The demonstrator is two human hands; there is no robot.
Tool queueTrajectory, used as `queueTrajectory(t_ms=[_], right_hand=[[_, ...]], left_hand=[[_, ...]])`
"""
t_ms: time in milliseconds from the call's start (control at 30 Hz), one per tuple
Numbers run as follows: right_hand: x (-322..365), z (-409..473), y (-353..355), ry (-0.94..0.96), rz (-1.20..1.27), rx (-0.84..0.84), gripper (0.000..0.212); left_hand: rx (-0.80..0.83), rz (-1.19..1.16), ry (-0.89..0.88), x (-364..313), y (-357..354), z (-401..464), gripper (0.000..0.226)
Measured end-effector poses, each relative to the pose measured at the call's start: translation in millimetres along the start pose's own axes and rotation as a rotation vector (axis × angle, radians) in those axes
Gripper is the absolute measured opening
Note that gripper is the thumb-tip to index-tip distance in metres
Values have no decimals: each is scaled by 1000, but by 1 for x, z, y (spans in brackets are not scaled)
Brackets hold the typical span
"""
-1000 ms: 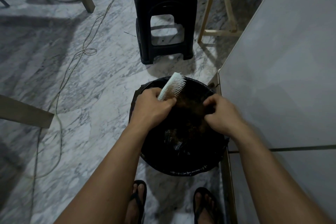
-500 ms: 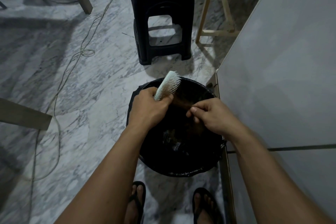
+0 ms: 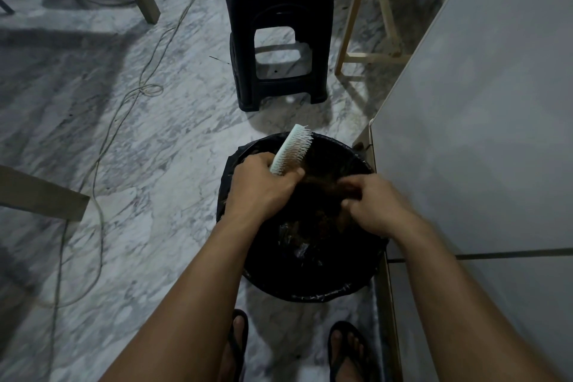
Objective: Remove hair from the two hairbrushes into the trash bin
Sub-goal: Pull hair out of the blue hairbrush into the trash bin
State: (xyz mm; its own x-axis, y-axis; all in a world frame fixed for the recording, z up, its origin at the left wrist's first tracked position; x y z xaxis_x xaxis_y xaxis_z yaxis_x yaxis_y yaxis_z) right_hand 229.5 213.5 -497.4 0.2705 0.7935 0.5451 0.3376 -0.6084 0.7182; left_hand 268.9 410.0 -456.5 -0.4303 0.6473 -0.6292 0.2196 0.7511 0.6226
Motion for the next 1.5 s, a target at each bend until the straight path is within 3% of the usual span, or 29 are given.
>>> queueTrajectory(t_ms=[33,100,267,367,467,567,767,933,1033,1133,1267,1400,1500], right_hand=[[3,2,-2,48,75,12,68],[16,1,-3,101,288,0,94],[26,3,-9,169,574,-42,110],[24,5,-10,171,605,-29,94],[25,4,-6,186,513,-49,58],[22,1,7,179,364,-190,19],[13,-4,21,70,284,-280,13],[2,-13,38,-81,73,-519,15],[0,-17,42,-121,40,-577,16],[-3,-11,34,-111,121,-471,17],[18,-3,16,101,331,-284,31],[34,-2,-2,192,542,-95,41],[42,-8,-8,195,568,-8,38]], left_hand=[[39,4,1,0,-3,-1,20],[114,-4,17,-1,-9,-2,15],[230,-56,33,-2,-21,-3,22],[241,-85,5,-4,-23,-4,21],[192,-95,-7,-2,-18,-2,19],[89,-132,20,2,-7,3,15],[18,-125,16,5,-2,6,20],[-1,-55,-50,-2,-7,3,24],[22,-35,-54,-3,-10,2,26],[54,-51,-22,0,-11,2,25],[102,-107,50,5,-13,2,24],[66,-151,41,1,-11,-3,45],[-9,-92,25,-1,-6,-2,44]])
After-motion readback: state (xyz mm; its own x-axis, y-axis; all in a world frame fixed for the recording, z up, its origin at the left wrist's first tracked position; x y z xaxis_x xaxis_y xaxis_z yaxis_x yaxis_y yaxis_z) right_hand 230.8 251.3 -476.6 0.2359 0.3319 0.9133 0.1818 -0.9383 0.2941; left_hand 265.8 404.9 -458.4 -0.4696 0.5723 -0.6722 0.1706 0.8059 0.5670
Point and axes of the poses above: each hand's wrist, its own z-axis towards the middle knuckle, its own y-axis out of the back of the hand, x = y × z, the point moved 8 cm from there along z, towards the middle knuckle, and after that the axes turned 10 degrees about y, right-handed, at the moved point
